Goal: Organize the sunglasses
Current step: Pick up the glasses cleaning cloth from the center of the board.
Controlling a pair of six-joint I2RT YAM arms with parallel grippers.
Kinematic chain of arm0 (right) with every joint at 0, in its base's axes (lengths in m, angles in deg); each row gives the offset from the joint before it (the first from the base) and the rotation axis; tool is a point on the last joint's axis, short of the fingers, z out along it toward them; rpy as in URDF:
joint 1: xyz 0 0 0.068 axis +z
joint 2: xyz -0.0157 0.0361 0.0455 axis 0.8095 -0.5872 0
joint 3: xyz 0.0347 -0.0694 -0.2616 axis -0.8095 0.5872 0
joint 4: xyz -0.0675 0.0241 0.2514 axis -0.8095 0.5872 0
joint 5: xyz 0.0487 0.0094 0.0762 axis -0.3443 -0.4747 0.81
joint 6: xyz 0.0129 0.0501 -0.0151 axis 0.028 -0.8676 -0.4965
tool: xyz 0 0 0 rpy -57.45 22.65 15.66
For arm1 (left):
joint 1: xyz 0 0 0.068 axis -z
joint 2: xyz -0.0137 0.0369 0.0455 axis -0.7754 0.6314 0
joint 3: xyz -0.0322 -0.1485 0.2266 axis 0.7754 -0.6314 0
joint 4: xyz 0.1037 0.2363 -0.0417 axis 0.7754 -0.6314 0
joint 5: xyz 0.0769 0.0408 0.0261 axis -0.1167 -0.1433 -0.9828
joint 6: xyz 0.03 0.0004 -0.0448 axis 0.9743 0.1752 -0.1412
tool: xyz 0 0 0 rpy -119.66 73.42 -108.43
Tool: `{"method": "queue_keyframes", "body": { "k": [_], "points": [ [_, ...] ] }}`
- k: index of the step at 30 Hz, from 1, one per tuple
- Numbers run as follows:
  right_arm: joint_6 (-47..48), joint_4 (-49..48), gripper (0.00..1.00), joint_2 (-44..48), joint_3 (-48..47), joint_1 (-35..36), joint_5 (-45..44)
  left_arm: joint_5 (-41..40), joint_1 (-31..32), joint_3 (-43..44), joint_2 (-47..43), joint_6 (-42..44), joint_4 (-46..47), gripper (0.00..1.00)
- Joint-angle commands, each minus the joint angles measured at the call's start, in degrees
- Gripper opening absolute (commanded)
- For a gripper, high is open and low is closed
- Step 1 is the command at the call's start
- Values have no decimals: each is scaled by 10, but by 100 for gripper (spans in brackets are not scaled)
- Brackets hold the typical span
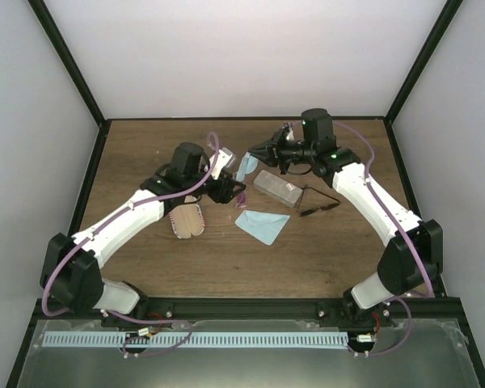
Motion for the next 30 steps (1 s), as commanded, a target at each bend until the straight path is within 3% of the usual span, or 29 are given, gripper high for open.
{"method": "queue_keyframes", "body": {
  "k": [1, 5, 9, 19, 22, 25, 30],
  "points": [
    [-4, -10, 1, 19, -27, -3, 11, 12, 2, -10, 6, 0, 18, 59],
    [-4, -10, 1, 22, -23, -3, 11, 15, 2, -7, 13, -1, 18, 49],
    [-4, -12, 1, 24, -21, -3, 14, 9, 2, -4, 13, -6, 20, 48],
    [-2, -14, 1, 26, -15, -3, 21, -3, 2, 9, 26, -11, 19, 34],
    [0, -11, 1, 27, -14, -3, 24, 1, 2, 10, 27, -15, 22, 38],
    [2, -11, 1, 28, -12, -3, 25, -6, 2, 7, 20, -19, 31, 57],
    [0, -15, 1, 29, -11, -3, 25, -27, 2, 1, 12, -28, 49, 58]
  ]
}}
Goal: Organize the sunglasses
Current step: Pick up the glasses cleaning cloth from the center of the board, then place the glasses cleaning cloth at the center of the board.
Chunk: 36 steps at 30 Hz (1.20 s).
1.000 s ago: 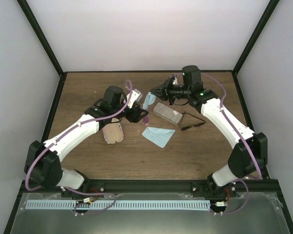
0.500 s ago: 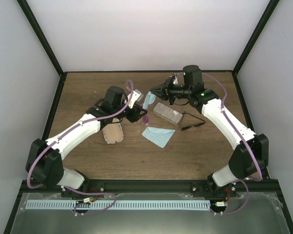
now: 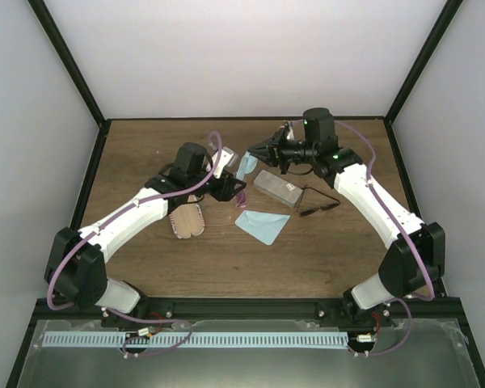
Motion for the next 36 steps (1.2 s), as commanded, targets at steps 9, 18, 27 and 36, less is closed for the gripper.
{"method": "queue_keyframes", "body": {
  "k": [9, 18, 27, 36],
  "points": [
    [7, 0, 1, 20, -7, -3, 9, -24, 1, 6, -6, -10, 50, 42],
    [7, -2, 1, 15, -5, -3, 15, 1, 1, 17, -4, -26, 57, 4],
    [15, 3, 7, 15, 5, -2, 8, 14, 0, 38, -2, 49, -9, 4],
    [28, 14, 9, 18, 25, -3, -4, -28, 0, 40, -22, 110, -61, 4]
  ]
}}
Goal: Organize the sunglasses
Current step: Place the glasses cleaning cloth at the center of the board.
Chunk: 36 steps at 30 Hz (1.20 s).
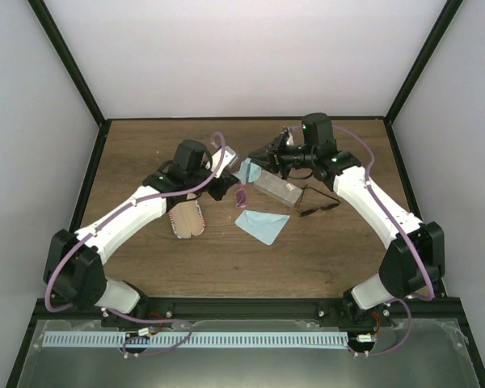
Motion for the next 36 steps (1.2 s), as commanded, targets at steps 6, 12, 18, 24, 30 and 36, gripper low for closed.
{"method": "queue_keyframes", "body": {
  "k": [6, 12, 18, 24, 30, 36],
  "points": [
    [32, 38, 9, 31, 28, -3, -19, -33, 1, 34, -7, 123, -79, 4],
    [68, 84, 3, 54, 80, -3, -29, -78, 13, -5, 6, 153, -69, 4],
    [124, 113, 1, 40, 114, -3, -24, -96, 25, -29, 31, 157, -51, 4],
    [177, 135, 1, 20, 138, -3, -36, -112, 50, -40, 48, 166, -55, 4],
    [229, 148, 1, -2, 161, -3, -38, -111, 76, -60, 71, 157, -38, 4],
    [261, 171, 1, -7, 169, -2, -50, -133, 100, -75, 50, 156, -54, 4]
  ]
}}
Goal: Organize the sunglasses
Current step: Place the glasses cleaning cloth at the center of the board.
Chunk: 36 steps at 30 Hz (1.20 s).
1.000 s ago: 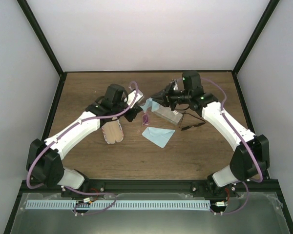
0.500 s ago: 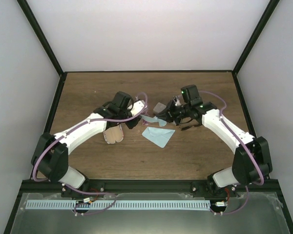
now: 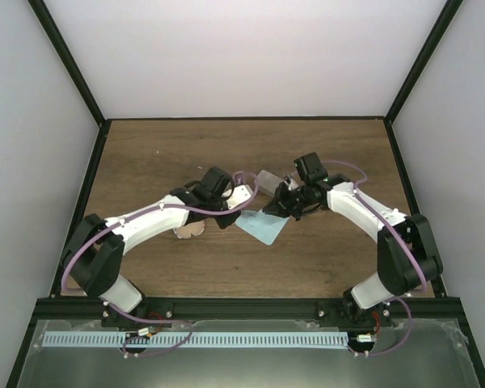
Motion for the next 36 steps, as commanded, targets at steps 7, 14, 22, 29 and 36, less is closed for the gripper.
{"method": "queue_keyframes", "body": {
  "k": [7, 14, 22, 29, 36],
  "points": [
    [71, 68, 2, 19, 45, -2, -22, 21, 57, -57, -46, -3, -60, 4],
    [80, 64, 2, 20, 108, 3, -26, 54, 80, -13, 14, -22, -144, 4],
    [75, 50, 3, 20, 140, 4, -36, 60, 101, -20, 35, -26, -133, 4],
    [90, 67, 30, 12, 157, 5, -76, 57, 104, 6, 54, -26, -140, 4],
    [79, 113, 39, 48, 139, 5, -134, 74, 103, 27, 62, -28, -142, 4]
  ]
}}
